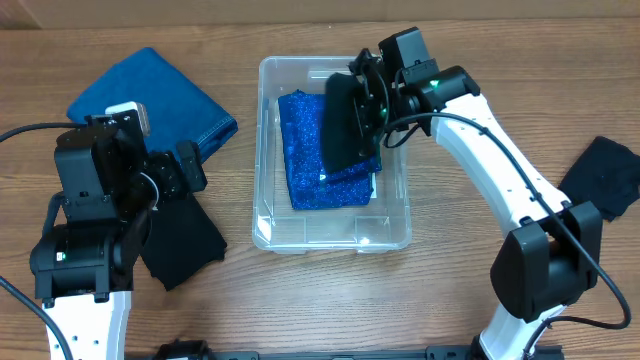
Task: Pack container
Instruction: 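Place the black cloth into the container beside the blue fabric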
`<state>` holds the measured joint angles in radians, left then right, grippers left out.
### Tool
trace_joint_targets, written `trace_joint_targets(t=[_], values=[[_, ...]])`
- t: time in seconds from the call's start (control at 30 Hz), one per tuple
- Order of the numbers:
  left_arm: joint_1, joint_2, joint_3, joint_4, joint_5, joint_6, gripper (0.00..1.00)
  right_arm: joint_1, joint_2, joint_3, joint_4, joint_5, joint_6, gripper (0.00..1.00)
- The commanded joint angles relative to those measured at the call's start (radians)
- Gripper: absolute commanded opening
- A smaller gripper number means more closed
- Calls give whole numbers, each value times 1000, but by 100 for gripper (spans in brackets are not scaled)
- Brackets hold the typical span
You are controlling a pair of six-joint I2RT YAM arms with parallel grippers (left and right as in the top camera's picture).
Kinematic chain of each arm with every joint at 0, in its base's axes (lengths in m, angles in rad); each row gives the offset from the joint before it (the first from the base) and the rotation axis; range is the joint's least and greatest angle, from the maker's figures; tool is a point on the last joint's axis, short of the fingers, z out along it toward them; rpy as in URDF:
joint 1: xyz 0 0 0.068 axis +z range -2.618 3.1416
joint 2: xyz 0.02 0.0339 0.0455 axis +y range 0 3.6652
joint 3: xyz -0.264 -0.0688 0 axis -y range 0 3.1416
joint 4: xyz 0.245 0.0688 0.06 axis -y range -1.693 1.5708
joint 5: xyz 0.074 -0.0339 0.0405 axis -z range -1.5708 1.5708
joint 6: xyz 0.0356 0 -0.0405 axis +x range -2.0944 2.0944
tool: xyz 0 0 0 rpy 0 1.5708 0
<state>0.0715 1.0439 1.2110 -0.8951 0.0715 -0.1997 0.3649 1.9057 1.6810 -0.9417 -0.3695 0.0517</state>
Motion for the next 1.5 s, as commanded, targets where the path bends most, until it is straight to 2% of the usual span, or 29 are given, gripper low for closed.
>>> trace_joint_targets(t=[0.0, 0.03, 0.1, 0.17, 0.23, 0.4, 0.5, 0.57, 0.6, 0.63, 0.67, 0.83, 0.9, 1.03, 1.13, 1.27, 1.37, 1.4, 1.47], values=[[-6, 3, 22, 1, 7, 20, 100, -7, 48, 36, -43, 132, 19, 34], [-6, 3, 21, -2, 7, 20, 100, -7, 65, 36, -53, 157, 32, 43], [-6, 3, 21, -14, 7, 20, 100, -7, 93, 36, -66, 160, 49, 79], [-6, 3, 21, -21, 6, 21, 100, -7, 98, 36, -66, 159, 57, 84], [-6, 3, 21, -21, 7, 21, 100, -7, 98, 36, -65, 160, 58, 99], [-6, 3, 21, -21, 6, 21, 100, -5, 65, 68, -88, 232, 111, 100], [-6, 3, 21, -20, 6, 21, 100, 2, 29, 226, -203, 290, 124, 100], [-6, 3, 21, -20, 6, 21, 100, 2, 20, 305, -259, 250, 124, 100], [-6, 3, 21, -20, 6, 21, 100, 2, 18, 312, -261, 219, 106, 89], [-6, 3, 21, -20, 6, 21, 100, 2, 23, 303, -265, 212, 98, 21], [-6, 3, 21, -20, 6, 21, 100, 3, 33, 288, -272, 224, 98, 4], [-6, 3, 21, -21, 7, 20, 100, 39, 160, 180, -283, 367, 50, 4], [-6, 3, 21, -20, 7, 21, 100, 39, 285, 175, -285, 369, 85, 4], [-6, 3, 21, -21, 7, 21, 100, 39, 395, 175, -311, 380, 100, 4], [-6, 3, 21, -21, 7, 21, 100, 39, 368, 209, -334, 422, 132, 4], [-6, 3, 21, -21, 7, 21, 100, 40, 232, 412, -432, 473, 187, 5], [-6, 3, 21, -21, 7, 21, 100, -42, 74, 543, -452, 492, 319, 13], [-6, 3, 21, -21, 7, 21, 100, -86, 29, 549, -452, 492, 357, 24], [-6, 3, 21, -21, 7, 21, 100, -263, -68, 549, -482, 489, 426, 75]])
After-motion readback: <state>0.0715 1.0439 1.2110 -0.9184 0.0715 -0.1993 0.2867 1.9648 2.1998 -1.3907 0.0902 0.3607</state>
